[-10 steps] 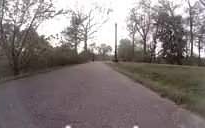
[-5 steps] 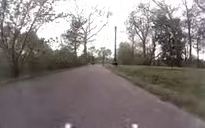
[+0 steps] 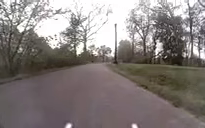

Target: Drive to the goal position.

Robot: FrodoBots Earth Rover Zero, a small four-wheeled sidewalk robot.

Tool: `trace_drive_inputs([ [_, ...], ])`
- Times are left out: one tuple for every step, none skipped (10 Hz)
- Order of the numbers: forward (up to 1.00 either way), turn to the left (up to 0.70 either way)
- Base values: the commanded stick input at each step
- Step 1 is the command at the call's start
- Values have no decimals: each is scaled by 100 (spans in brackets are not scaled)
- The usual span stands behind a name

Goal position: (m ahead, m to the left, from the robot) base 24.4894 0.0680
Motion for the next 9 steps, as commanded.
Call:
trace_drive_inputs([
  [100, 0],
  [100, 0],
  [100, 0],
  [100, 0],
  [100, 0],
  [100, 0],
  [100, 0],
  [100, 0],
  [100, 0],
])
